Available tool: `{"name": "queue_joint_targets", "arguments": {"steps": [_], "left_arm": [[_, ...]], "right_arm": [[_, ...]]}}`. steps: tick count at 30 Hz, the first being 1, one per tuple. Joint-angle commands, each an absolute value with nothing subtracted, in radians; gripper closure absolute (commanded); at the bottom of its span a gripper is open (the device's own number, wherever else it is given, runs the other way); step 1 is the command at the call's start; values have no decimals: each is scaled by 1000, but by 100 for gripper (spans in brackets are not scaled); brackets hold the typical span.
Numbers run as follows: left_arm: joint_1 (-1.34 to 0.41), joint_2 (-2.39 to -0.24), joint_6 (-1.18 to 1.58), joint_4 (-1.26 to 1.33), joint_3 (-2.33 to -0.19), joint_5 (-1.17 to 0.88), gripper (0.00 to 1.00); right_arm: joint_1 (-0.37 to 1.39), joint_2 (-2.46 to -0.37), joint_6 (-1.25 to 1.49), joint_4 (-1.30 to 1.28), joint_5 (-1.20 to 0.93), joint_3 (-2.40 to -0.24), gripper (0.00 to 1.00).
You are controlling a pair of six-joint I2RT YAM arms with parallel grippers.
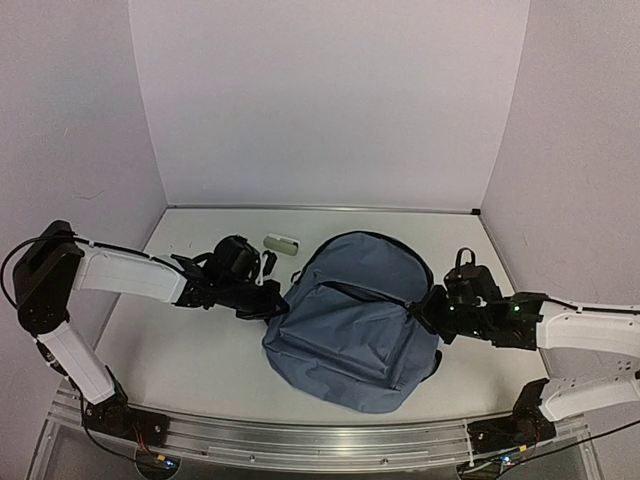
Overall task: Pack the student bag
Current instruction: Unzip the student bag at the center of the board, then adjust the student bag at the center of the board.
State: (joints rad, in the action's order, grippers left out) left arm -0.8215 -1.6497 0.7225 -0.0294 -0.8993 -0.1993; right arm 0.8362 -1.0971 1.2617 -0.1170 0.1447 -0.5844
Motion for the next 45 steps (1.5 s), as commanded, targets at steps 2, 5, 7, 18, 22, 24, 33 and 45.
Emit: {"name": "queue_joint_targets", "arguments": {"steps": [2, 5, 7, 18, 22, 24, 33, 45], "left_arm": [[-738, -1570, 677, -146, -874, -78, 100], [-728, -1571, 652, -160, -890, -84, 100], [-726, -1578, 641, -163, -900, -89, 100], [-716, -1633, 624, -172, -1001, -121, 86], [-717, -1581, 642, -195, -994, -96, 52], [-716, -1542, 672, -217, -982, -94, 41], [-724, -1424, 880, -132, -810, -282, 20], [-808, -1417, 1034, -22, -656, -361, 22]], "right_arm": [[827, -1047, 1291, -188, 223, -535, 100], [827, -1046, 1293, -189, 219, -520, 100], [827, -1054, 1277, -188, 222, -524, 100], [827, -1137, 1102, -196, 182, -597, 85], [828, -1088, 922, -214, 177, -686, 47], [828, -1086, 817, -226, 148, -739, 35], [829, -1311, 502, -352, 106, -1005, 14], [858, -1572, 297, -378, 99, -1173, 15]]}}
